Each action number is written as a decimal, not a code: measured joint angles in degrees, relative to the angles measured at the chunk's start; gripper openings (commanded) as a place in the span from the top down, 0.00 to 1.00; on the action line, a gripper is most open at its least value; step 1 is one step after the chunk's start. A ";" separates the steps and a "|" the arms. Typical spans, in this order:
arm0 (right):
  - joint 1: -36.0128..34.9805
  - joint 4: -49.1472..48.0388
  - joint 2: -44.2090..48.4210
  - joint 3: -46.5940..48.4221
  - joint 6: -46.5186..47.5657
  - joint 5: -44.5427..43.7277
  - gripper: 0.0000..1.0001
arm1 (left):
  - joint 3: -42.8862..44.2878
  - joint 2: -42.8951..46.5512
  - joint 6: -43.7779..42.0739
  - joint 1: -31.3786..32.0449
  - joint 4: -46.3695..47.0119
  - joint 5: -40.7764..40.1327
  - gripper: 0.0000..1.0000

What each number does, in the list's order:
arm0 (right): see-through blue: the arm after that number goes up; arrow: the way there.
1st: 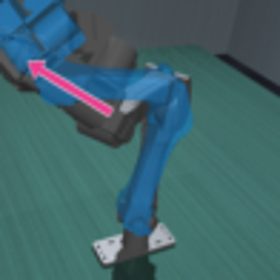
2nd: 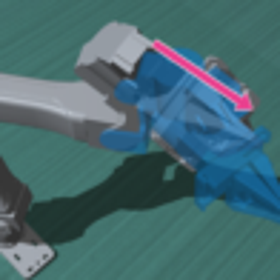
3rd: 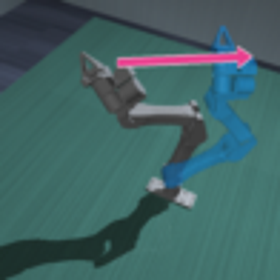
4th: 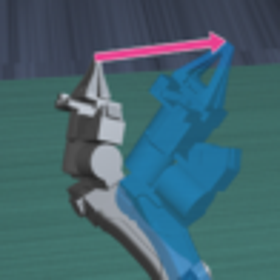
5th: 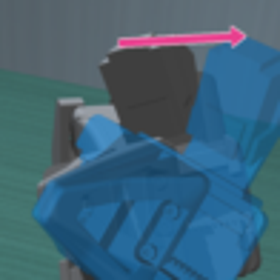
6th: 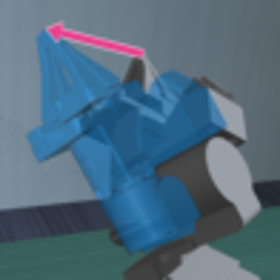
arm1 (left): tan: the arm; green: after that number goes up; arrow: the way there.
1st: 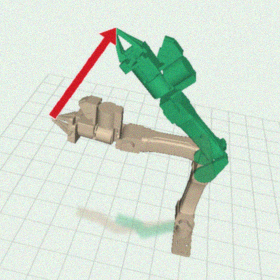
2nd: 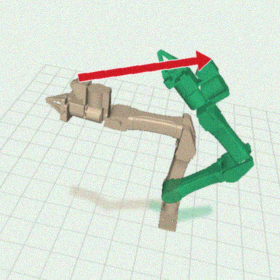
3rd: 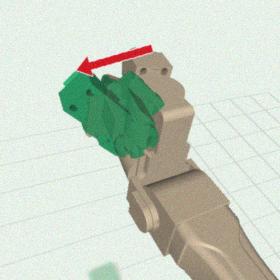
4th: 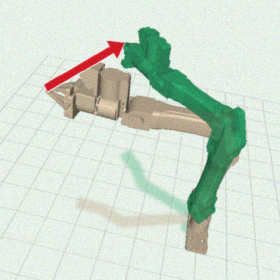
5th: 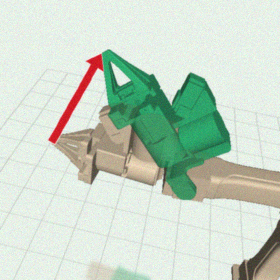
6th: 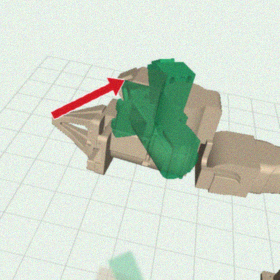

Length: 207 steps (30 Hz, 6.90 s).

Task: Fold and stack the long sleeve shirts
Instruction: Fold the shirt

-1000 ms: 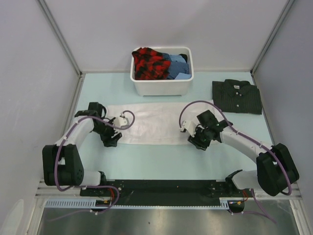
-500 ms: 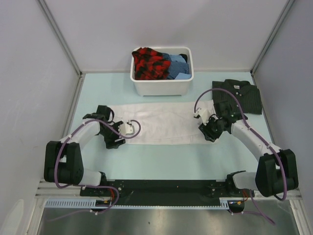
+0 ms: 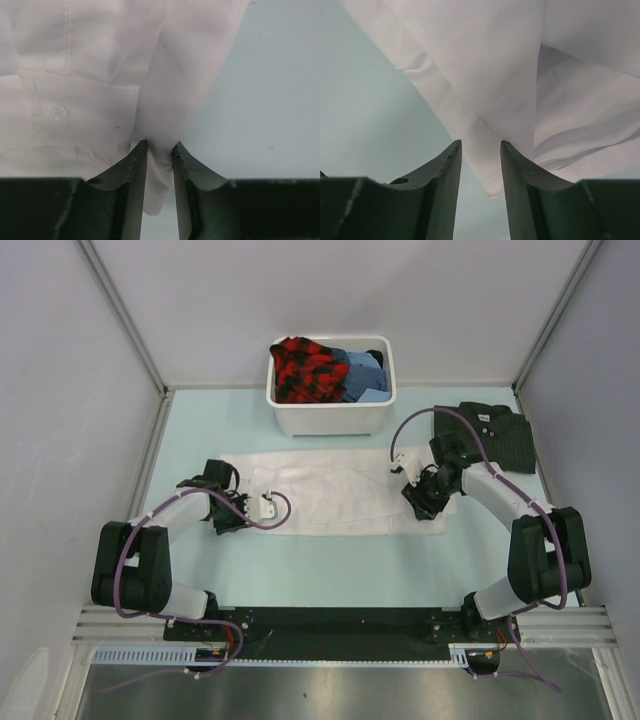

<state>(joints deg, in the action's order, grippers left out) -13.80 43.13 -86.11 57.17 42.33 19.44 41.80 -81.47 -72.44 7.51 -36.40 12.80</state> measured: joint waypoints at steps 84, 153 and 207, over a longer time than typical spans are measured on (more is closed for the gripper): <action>53.11 2.25 -24.06 19.26 -16.20 4.13 1.00 | 12.09 -4.00 18.38 27.10 -11.76 13.29 0.40; -52.52 -49.29 -16.39 -3.65 -23.17 -12.15 0.57 | 31.30 -32.37 63.17 -2.23 14.71 27.50 0.35; -24.59 -38.38 28.74 -27.26 -31.80 -15.34 1.00 | 74.79 -52.46 76.96 24.50 7.02 29.05 1.00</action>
<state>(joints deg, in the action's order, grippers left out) -38.39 4.75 -57.36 29.91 10.52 4.10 116.60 -133.93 4.51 32.01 -29.39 41.85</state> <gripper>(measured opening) 0.010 0.005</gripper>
